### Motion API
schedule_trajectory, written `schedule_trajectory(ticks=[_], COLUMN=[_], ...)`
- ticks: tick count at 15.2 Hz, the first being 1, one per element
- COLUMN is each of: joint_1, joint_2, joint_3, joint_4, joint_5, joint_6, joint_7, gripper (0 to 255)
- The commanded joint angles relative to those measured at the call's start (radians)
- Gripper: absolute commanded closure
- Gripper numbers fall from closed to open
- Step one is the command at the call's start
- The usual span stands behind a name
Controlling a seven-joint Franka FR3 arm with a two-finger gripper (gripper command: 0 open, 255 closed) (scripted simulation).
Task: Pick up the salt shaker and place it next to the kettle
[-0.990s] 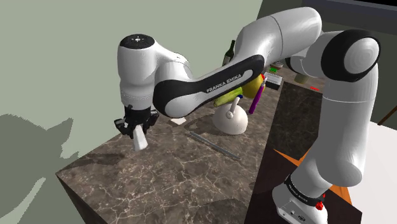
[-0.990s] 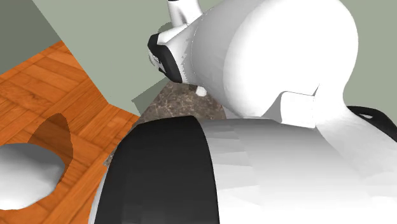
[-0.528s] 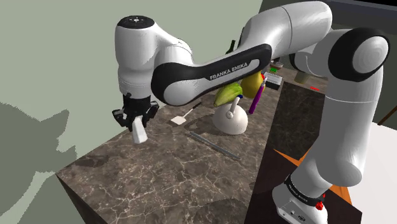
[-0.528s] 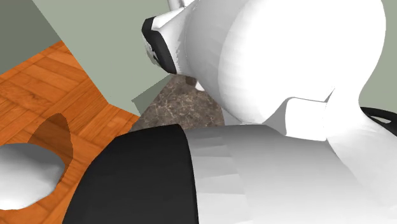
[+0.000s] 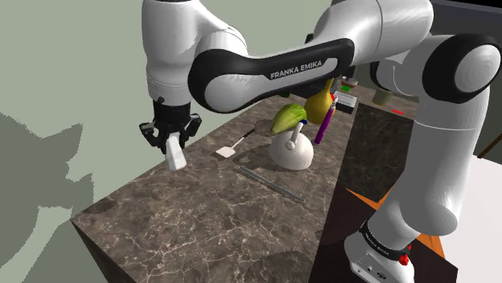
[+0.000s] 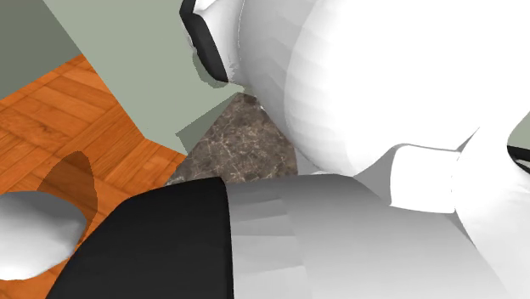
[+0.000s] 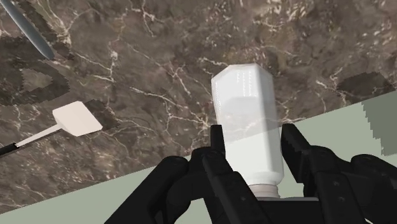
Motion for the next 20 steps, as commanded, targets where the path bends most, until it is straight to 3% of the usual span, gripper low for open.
schedule_trajectory(ticks=[1,20], joint_1=[0.0,0.048], joint_2=[-0.006,0.006], joint_3=[0.003,0.014], joint_4=[0.021,0.294], joint_5=[0.007,0.019], joint_6=[-0.025,-0.278], joint_7=[-0.009,-0.066], gripper=[255,255])
